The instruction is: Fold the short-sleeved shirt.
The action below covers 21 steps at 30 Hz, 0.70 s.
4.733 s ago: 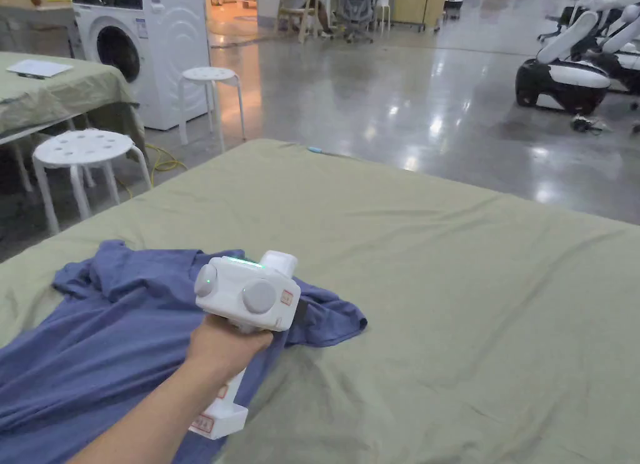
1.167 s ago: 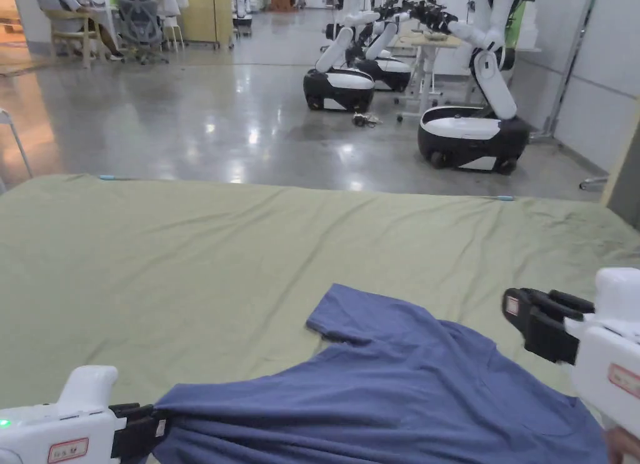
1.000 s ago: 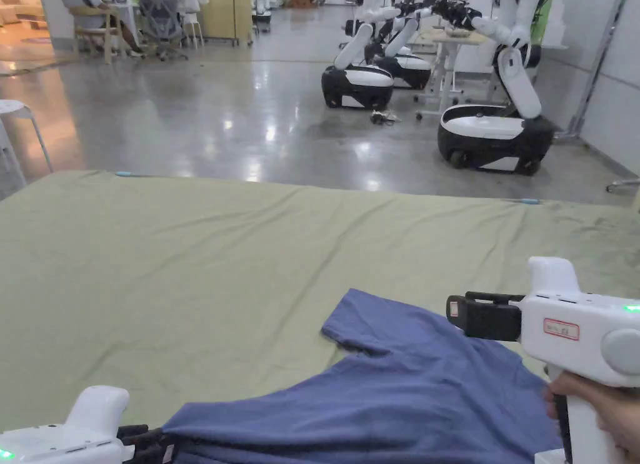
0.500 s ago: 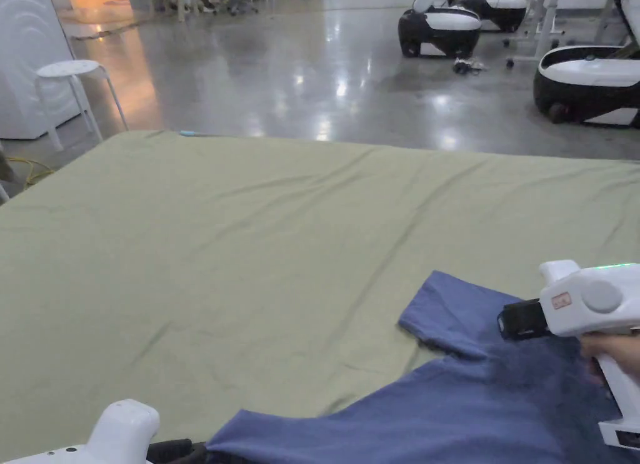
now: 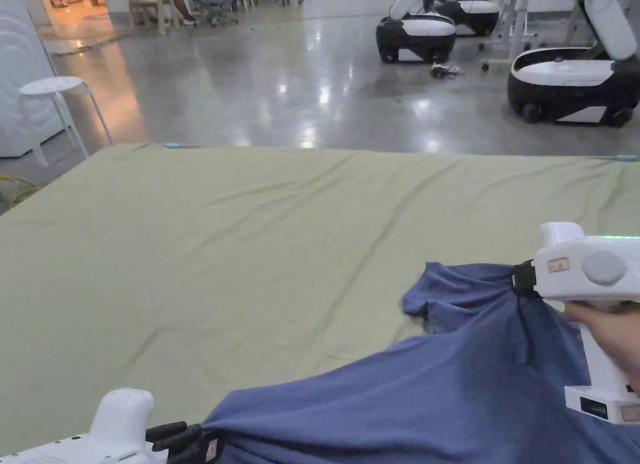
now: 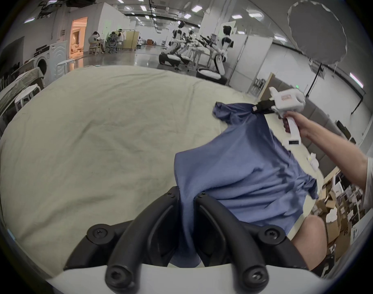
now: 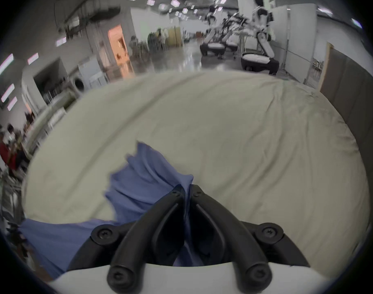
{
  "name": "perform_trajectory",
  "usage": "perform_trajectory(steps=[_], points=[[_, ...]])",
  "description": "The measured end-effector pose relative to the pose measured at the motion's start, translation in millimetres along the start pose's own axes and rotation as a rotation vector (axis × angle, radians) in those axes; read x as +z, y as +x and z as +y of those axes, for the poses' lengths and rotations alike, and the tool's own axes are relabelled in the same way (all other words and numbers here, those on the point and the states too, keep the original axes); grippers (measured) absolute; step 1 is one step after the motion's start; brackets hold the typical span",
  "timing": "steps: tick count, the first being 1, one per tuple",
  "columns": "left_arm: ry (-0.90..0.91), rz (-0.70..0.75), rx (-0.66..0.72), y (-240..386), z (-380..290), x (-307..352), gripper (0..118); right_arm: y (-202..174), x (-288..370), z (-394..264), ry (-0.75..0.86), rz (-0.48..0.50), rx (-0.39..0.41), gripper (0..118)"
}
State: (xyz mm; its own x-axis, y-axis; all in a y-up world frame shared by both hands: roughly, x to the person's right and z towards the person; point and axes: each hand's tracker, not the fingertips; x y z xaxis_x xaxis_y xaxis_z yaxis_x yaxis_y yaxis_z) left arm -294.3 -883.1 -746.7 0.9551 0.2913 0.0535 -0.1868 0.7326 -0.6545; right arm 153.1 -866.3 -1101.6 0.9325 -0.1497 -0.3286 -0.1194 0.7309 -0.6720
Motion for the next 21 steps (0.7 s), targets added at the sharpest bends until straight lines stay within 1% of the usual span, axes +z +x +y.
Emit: perform_trajectory(steps=[3, 5, 6, 8, 10, 11, 12, 14, 16, 18, 21], points=[[0.079, -0.004, -0.031, 17.1, 15.7, 19.2, 7, -2.8, 78.4, 8.6, 0.124, 0.021, -0.020, 4], [0.139, 0.020, -0.085, 35.0, 30.5, 33.6, 7, -1.9, 131.7, 11.5, 0.196, 0.053, -0.060, 4], [0.173, 0.031, -0.118, 45.4, 40.0, 43.7, 7, -3.1, 161.0, 12.1, 0.233, 0.044, -0.072, 4], [0.246, 0.014, -0.141, 60.8, 59.1, 67.3, 7, -2.2, 216.0, 14.6, 0.326, 0.046, -0.065, 4], [0.339, 0.005, -0.165, 77.7, 79.3, 96.8, 7, -5.0, 277.4, 10.4, 0.428, 0.072, -0.076, 4], [0.372, 0.006, -0.188, 84.6, 87.6, 111.3, 7, -5.0, 300.8, 10.3, 0.477, 0.070, -0.083, 4], [0.418, 0.025, -0.214, 93.1, 96.0, 128.9, 7, -7.4, 330.0, 8.7, 0.522, 0.060, -0.067, 4], [0.485, 0.017, -0.262, 106.9, 111.1, 163.4, 7, -12.7, 385.5, 2.9, 0.607, 0.078, -0.045, 4], [0.566, 0.024, -0.320, 120.9, 121.0, 202.9, 7, -8.5, 430.7, 0.4, 0.709, 0.088, -0.052, 4], [0.639, 0.002, -0.362, 133.3, 126.5, 240.6, 7, -15.0, 479.7, -10.3, 0.815, 0.076, -0.044, 4], [0.749, 0.001, -0.397, 142.2, 126.8, 294.2, 7, -29.5, 545.0, -32.9, 0.965, 0.088, -0.032, 4]])
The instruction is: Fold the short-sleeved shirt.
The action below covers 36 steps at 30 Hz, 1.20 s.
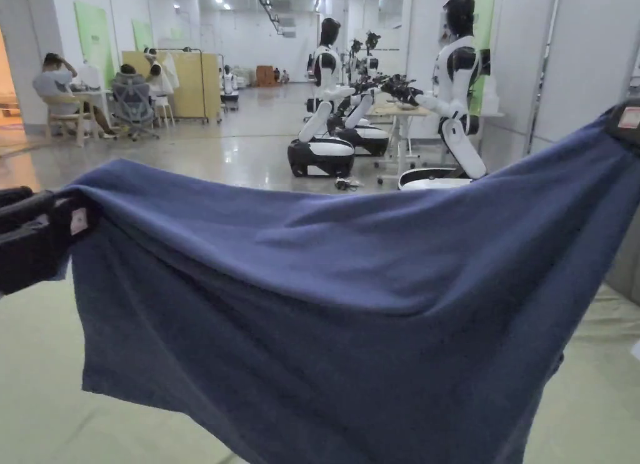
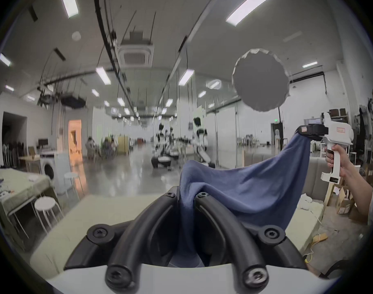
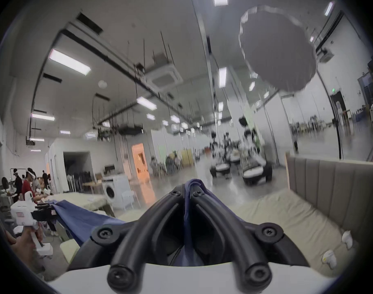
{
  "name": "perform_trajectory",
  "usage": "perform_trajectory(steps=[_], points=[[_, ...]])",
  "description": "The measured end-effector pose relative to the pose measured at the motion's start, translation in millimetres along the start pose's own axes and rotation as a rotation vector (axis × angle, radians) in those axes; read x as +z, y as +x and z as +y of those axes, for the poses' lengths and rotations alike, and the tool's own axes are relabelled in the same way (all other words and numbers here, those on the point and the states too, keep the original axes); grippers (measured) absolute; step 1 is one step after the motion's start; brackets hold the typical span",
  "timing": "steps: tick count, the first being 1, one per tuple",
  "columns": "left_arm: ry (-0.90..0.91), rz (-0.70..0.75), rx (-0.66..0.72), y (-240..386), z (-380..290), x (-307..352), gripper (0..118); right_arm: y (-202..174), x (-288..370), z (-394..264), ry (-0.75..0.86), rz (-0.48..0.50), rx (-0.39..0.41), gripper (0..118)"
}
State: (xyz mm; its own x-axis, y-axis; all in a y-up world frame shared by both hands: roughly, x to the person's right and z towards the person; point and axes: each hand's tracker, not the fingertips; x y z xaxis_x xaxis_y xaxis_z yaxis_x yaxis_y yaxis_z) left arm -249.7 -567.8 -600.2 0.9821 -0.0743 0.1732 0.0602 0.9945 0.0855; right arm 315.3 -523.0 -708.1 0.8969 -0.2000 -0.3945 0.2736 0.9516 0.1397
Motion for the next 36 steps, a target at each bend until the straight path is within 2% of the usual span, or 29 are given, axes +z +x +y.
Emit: perform_trajectory(steps=[4, 7, 14, 20, 26, 28, 32, 36], points=[[0.070, 0.011, -0.014, -5.8, 27.9, 47.1, 7, -15.9, 59.8, 41.2, 0.148, 0.042, -0.028, 4], [0.115, 0.042, -0.052, -7.1, 39.7, 79.7, 7, -34.0, 95.6, 68.6, 0.227, 0.051, -0.021, 4], [0.142, 0.076, -0.084, -9.5, 49.6, 136.5, 7, -52.0, 132.6, 105.6, 0.263, 0.081, 0.001, 4], [0.151, 0.065, -0.079, -9.4, 53.1, 141.6, 7, -61.1, 125.4, 103.6, 0.247, 0.085, 0.011, 4], [0.122, 0.081, -0.072, -21.5, 46.2, 98.7, 7, -50.9, 65.7, 103.0, 0.154, 0.037, 0.030, 4], [0.072, 0.114, -0.122, -29.2, 44.1, 66.9, 7, -46.0, 36.4, 104.6, 0.124, 0.033, 0.035, 4], [0.031, 0.087, -0.059, -57.2, 41.9, -6.8, 7, -36.4, -35.2, 102.9, 0.089, -0.014, 0.068, 4], [0.009, 0.112, -0.012, -84.0, 39.0, -89.5, 7, -16.0, -117.7, 93.4, 0.054, -0.041, 0.030, 4]])
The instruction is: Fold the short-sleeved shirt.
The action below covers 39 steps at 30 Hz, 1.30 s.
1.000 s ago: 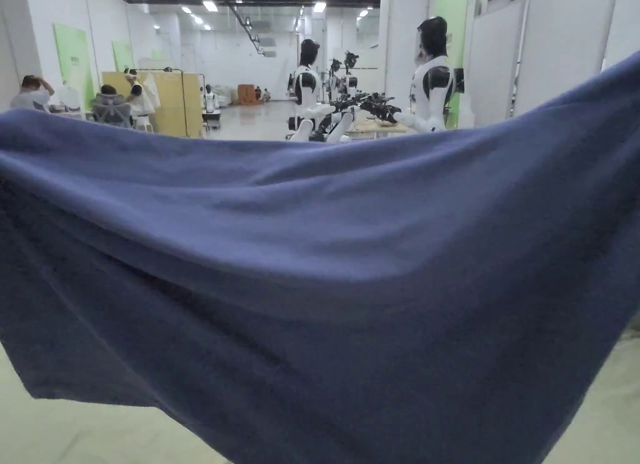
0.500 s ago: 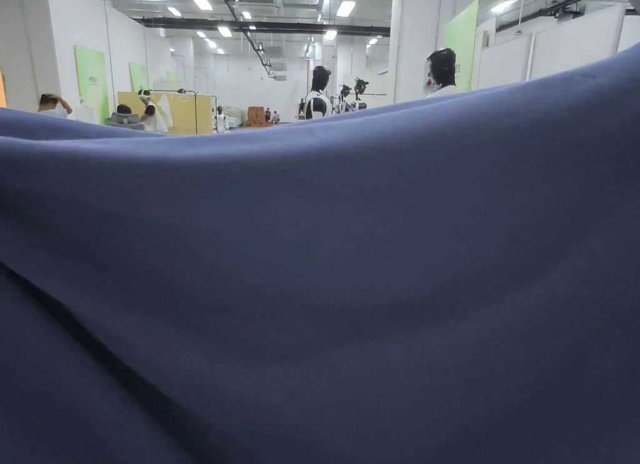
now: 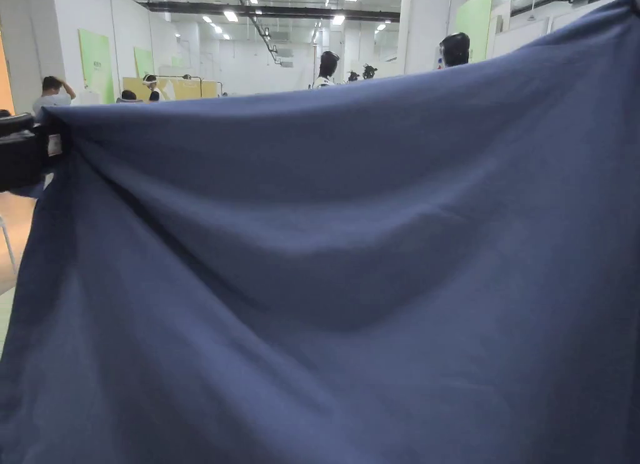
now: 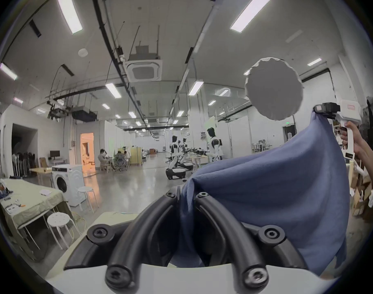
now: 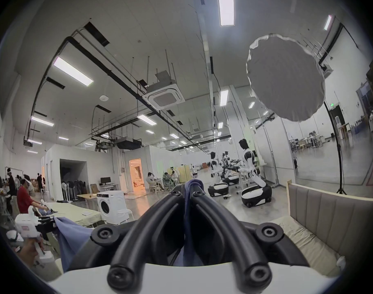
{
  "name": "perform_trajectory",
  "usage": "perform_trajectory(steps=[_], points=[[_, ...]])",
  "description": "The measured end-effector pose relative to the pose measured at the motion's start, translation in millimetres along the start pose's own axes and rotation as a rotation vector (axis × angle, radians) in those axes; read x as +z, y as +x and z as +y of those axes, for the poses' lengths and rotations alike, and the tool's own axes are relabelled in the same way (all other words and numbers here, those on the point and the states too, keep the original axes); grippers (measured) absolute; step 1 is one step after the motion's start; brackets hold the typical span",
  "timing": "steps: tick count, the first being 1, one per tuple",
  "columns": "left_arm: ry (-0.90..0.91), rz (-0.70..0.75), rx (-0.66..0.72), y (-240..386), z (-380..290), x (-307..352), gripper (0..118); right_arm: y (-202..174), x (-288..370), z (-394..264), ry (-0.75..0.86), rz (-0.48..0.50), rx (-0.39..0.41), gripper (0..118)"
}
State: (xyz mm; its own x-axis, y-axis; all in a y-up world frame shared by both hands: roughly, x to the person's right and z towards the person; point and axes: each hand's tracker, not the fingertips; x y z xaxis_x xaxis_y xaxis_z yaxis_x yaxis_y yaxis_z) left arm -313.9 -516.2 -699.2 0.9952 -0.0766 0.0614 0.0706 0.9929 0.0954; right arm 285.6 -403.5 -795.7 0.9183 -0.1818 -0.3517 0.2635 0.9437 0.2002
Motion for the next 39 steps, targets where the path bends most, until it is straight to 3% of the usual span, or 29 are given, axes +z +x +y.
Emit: perform_trajectory(steps=[4, 8, 10, 15, 18, 27, 31, 36, 39], points=[[-0.051, 0.048, 0.049, -20.9, -11.8, -96.1, 7, 42.6, -90.2, -17.6, -0.022, -0.028, -0.014, 4], [-0.093, 0.072, -0.024, -27.4, -23.8, -187.2, 7, 46.0, -155.0, -44.1, -0.054, -0.088, -0.046, 4], [-0.105, 0.067, -0.004, -32.1, -28.3, -228.0, 7, 52.2, -187.9, -62.2, -0.046, -0.169, 0.003, 4], [-0.091, 0.099, -0.030, -33.7, -43.4, -313.5, 7, 67.4, -250.9, -91.0, -0.032, -0.170, -0.009, 4], [-0.108, 0.076, 0.054, -38.5, -50.9, -348.0, 7, 81.0, -282.6, -97.4, -0.011, -0.165, -0.031, 4], [-0.110, 0.063, 0.040, -31.7, -71.6, -387.9, 7, 95.3, -315.5, -124.1, -0.038, -0.252, 0.002, 4], [-0.129, 0.051, 0.040, -23.2, -82.8, -388.4, 7, 100.6, -310.0, -137.3, -0.049, -0.249, -0.021, 4], [-0.177, 0.035, -0.020, -15.8, -111.5, -386.7, 7, 104.6, -297.3, -161.6, -0.104, -0.264, 0.010, 4], [-0.207, 0.005, 0.011, -15.8, -142.9, -375.7, 7, 109.5, -277.7, -192.6, -0.151, -0.223, 0.026, 4]])
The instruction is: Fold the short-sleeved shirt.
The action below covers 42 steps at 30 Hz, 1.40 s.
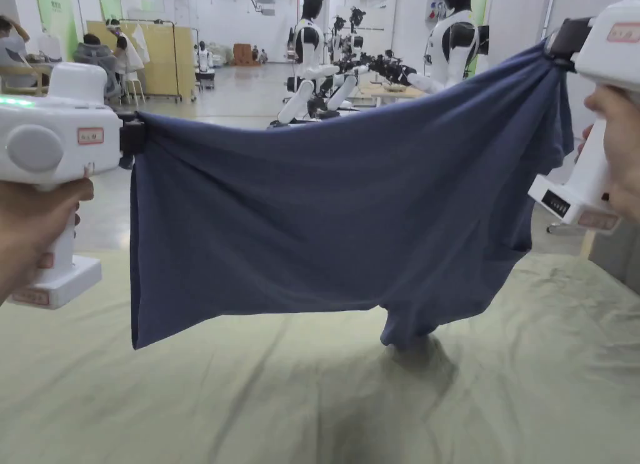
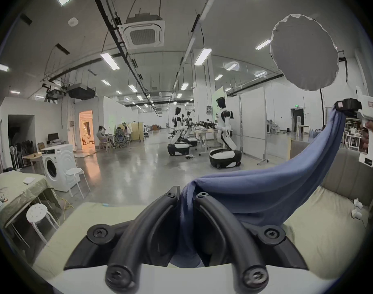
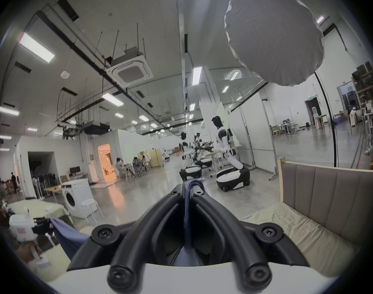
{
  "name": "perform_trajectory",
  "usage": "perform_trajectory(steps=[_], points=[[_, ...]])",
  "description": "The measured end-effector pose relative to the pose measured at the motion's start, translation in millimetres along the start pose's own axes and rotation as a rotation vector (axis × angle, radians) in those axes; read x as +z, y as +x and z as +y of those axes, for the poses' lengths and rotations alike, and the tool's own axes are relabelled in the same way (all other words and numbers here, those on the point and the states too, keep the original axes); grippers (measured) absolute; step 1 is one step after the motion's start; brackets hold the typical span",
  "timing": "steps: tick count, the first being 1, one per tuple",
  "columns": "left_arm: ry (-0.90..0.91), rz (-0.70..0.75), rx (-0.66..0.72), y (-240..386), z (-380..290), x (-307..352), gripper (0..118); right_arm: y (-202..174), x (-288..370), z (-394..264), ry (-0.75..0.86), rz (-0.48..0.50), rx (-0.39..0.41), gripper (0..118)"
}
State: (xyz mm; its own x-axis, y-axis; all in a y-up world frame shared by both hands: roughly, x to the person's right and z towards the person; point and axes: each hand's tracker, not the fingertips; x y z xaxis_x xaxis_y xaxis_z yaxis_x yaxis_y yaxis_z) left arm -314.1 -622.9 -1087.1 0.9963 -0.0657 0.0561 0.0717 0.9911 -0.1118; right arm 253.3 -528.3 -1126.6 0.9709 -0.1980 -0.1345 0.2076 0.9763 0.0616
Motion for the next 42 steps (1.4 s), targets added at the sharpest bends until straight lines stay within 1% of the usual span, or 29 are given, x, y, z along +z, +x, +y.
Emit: perform_trajectory(steps=[1, 4, 6, 7, 8, 9, 11, 13, 15, 17, 19, 20, 23, 24, 26, 28, 29, 31, 32, 33, 34, 35, 36, 37, 38, 39, 40, 41, 42], points=[[-0.007, -0.009, 0.010, 1.2, -15.1, 2.5, 7, 2.3, 7.4, -14.7, -0.035, 0.017, 0.020, 4], [-0.085, -0.057, 0.007, 8.2, -63.0, 16.4, 7, 4.4, 48.4, -59.5, -0.101, 0.070, 0.003, 4], [-0.106, -0.076, 0.015, 11.1, -97.8, 32.3, 7, 7.4, 74.1, -91.6, -0.143, 0.079, 0.035, 4], [-0.135, -0.096, 0.036, 13.4, -115.5, 44.1, 7, 9.3, 83.8, -108.8, -0.164, 0.118, 0.038, 4], [-0.130, -0.106, 0.056, 15.0, -134.3, 58.1, 7, 10.9, 98.1, -124.1, -0.194, 0.127, 0.064, 4], [-0.148, -0.111, 0.077, 17.1, -150.4, 70.3, 7, 13.3, 113.3, -137.1, -0.189, 0.122, 0.044, 4], [-0.201, -0.090, 0.043, 24.9, -184.9, 100.0, 7, 18.1, 148.8, -163.8, -0.244, 0.167, -0.003, 4], [-0.292, -0.136, 0.020, 25.0, -215.0, 130.7, 7, 21.7, 184.4, -190.1, -0.280, 0.150, -0.011, 4], [-0.315, -0.130, 0.027, 29.0, -240.9, 167.6, 7, 27.7, 218.4, -215.1, -0.304, 0.151, -0.014, 4], [-0.366, -0.170, 0.085, 29.6, -264.6, 203.0, 7, 30.8, 253.7, -239.6, -0.386, 0.139, -0.017, 4], [-0.400, -0.201, 0.184, 29.8, -286.9, 239.7, 7, 32.2, 295.2, -264.2, -0.418, 0.135, 0.005, 4], [-0.403, -0.200, 0.198, 31.5, -296.2, 256.0, 7, 32.6, 313.8, -273.6, -0.460, 0.144, 0.009, 4], [-0.465, -0.206, 0.113, 45.5, -321.2, 304.1, 7, 33.6, 371.7, -305.1, -0.523, 0.138, 0.026, 4], [-0.486, -0.198, 0.097, 48.1, -330.7, 316.1, 7, 34.3, 388.1, -315.4, -0.564, 0.129, 0.023, 4], [-0.522, -0.201, 0.145, 50.6, -346.6, 334.0, 7, 36.5, 416.4, -329.5, -0.603, 0.129, -0.009, 4], [-0.543, -0.180, 0.188, 49.4, -362.3, 346.4, 7, 38.6, 438.5, -340.4, -0.643, 0.088, -0.007, 4], [-0.548, -0.173, 0.187, 48.6, -368.1, 351.1, 7, 40.2, 446.5, -344.3, -0.667, 0.075, -0.004, 4], [-0.550, -0.148, 0.206, 47.1, -377.9, 361.3, 8, 41.4, 462.4, -350.8, -0.682, 0.010, 0.038, 4], [-0.538, -0.130, 0.221, 46.6, -381.2, 365.2, 9, 44.5, 464.7, -354.3, -0.710, 0.006, 0.037, 4], [-0.536, -0.117, 0.236, 42.9, -387.3, 369.3, 12, 47.2, 468.0, -358.1, -0.704, -0.002, 0.035, 4], [-0.530, -0.111, 0.245, 42.2, -390.8, 372.3, 28, 49.3, 469.8, -361.6, -0.701, -0.011, 0.041, 5], [-0.525, -0.105, 0.257, 42.0, -392.6, 374.5, 51, 48.1, 471.8, -362.3, -0.693, -0.014, 0.051, 16], [-0.525, -0.095, 0.266, 41.9, -393.4, 376.1, 77, 47.7, 472.5, -363.3, -0.669, -0.015, 0.074, 48], [-0.528, -0.084, 0.280, 40.8, -390.4, 379.0, 108, 45.9, 472.2, -362.5, -0.639, -0.027, 0.113, 112], [-0.527, -0.079, 0.304, 38.5, -387.1, 383.1, 117, 43.8, 469.1, -361.0, -0.631, -0.044, 0.127, 114], [-0.499, -0.071, 0.345, 35.4, -380.8, 390.2, 117, 47.0, 466.3, -358.5, -0.657, -0.051, 0.101, 108], [-0.442, -0.065, 0.387, 30.2, -369.6, 403.7, 117, 49.4, 482.0, -340.8, -0.590, -0.011, 0.062, 109], [-0.379, -0.070, 0.429, 24.5, -352.7, 419.1, 117, 49.5, 488.5, -324.9, -0.577, 0.016, 0.006, 112], [-0.312, -0.079, 0.457, 21.0, -335.1, 436.3, 117, 46.6, 497.2, -305.7, -0.561, -0.003, -0.014, 116]])
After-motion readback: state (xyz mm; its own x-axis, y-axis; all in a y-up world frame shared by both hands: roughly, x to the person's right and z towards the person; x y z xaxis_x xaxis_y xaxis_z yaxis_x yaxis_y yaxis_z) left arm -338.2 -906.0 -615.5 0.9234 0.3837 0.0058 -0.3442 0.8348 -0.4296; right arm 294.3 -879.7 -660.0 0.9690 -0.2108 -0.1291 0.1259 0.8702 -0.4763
